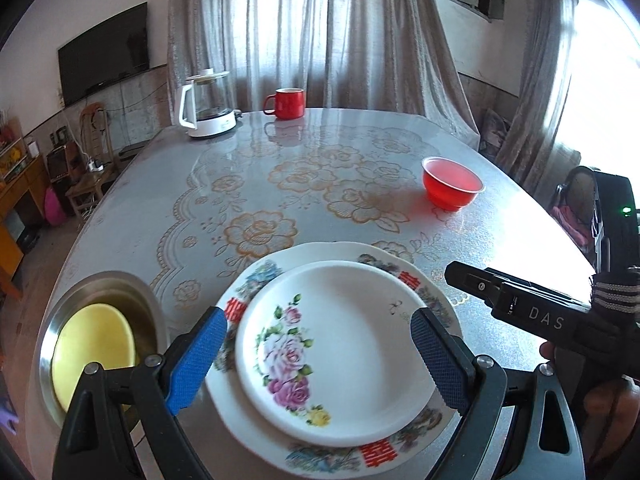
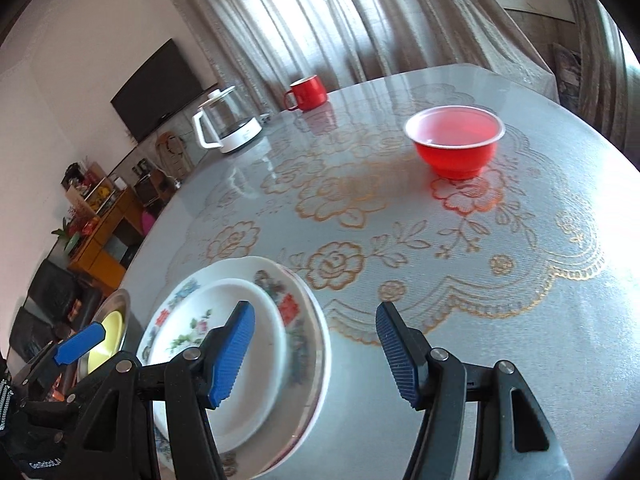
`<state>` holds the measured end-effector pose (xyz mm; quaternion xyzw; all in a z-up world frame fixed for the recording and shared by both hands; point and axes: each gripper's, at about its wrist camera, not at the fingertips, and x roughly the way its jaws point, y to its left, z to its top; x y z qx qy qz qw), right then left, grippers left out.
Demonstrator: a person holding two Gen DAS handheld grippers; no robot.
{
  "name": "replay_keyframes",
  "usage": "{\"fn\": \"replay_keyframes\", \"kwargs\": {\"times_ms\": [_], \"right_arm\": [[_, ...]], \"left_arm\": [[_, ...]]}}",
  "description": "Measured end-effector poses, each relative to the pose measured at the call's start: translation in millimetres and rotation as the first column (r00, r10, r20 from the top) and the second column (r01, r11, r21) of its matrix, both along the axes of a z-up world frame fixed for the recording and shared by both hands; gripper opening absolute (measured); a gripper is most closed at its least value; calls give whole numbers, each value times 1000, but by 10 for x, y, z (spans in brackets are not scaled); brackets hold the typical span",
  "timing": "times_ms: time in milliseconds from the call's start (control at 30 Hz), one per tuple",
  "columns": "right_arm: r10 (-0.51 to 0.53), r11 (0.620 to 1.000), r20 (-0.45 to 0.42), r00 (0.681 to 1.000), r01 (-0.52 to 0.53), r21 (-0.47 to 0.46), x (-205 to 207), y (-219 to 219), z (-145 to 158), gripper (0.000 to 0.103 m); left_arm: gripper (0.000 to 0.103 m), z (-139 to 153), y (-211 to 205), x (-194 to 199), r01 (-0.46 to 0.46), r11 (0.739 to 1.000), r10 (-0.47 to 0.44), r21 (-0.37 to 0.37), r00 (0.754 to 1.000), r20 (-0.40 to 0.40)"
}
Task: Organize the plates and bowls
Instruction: 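Move the left gripper past the plate stack toward the red plastic bowl, then close the left gripper on the rim of the red plastic bowl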
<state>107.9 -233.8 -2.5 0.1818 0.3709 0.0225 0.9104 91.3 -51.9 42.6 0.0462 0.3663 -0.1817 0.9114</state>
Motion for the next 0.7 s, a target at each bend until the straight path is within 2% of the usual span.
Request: {"fn": "replay_keyframes", "kwargs": {"times_ms": [500,700], "right_arm": [[-159,987,-13,987,159,29,34,-721,-47,64],[-208,977,-18,978,209,32,96,-965,-46,64]], "left_arm": [[94,-87,-585,285,96,995,-94,39,994,-54],[94,-153,-784,475,126,991,-122,34,986,-114]]}}
